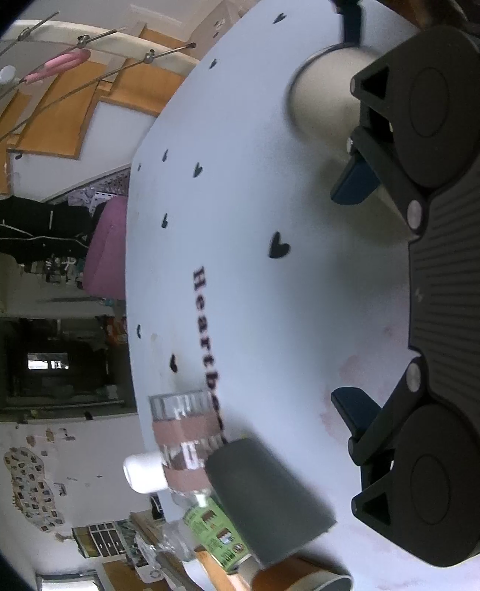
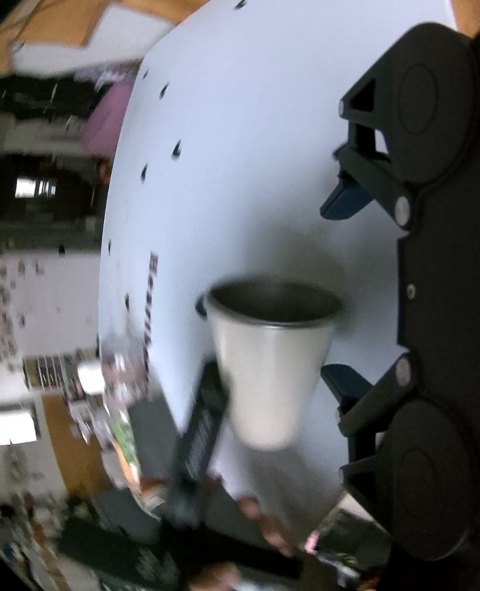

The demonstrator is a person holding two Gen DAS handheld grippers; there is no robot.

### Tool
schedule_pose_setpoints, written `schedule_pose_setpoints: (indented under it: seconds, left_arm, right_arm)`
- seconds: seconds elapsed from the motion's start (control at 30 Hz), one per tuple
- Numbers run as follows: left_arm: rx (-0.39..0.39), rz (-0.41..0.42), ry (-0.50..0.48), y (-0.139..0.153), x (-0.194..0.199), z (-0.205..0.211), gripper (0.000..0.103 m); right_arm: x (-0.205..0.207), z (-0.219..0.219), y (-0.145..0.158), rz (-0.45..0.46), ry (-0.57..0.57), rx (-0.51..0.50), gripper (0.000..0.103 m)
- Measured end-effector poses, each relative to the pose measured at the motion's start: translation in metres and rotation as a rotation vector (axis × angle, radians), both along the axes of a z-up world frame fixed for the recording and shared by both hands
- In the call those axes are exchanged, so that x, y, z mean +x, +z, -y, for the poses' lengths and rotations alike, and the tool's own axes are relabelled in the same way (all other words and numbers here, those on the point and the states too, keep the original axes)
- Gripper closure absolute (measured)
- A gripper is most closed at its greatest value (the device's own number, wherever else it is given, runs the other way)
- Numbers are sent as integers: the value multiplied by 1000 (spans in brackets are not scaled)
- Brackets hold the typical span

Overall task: Flip cup upright
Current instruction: 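Lift the white cup with the right gripper and carry it toward the left gripper, then grasp the white cup with the left gripper while the right gripper releases it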

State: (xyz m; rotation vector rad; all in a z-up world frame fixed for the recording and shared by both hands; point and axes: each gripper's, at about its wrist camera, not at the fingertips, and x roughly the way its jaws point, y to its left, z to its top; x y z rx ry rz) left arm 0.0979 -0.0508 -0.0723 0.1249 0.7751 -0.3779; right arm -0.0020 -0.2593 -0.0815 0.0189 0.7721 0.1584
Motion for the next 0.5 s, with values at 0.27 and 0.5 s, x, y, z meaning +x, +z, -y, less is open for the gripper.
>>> schedule_pose_setpoints:
  seconds: [0.27,0.5]
  left_arm:
    - [-15,-36,-33,-3,-9,-3,0]
    - [-114,-100,-104,26,-7,10,1]
  right_arm:
    - [17,29,-7,-8,-161,70,19]
    - [15,44,-8,5,-216,132,19]
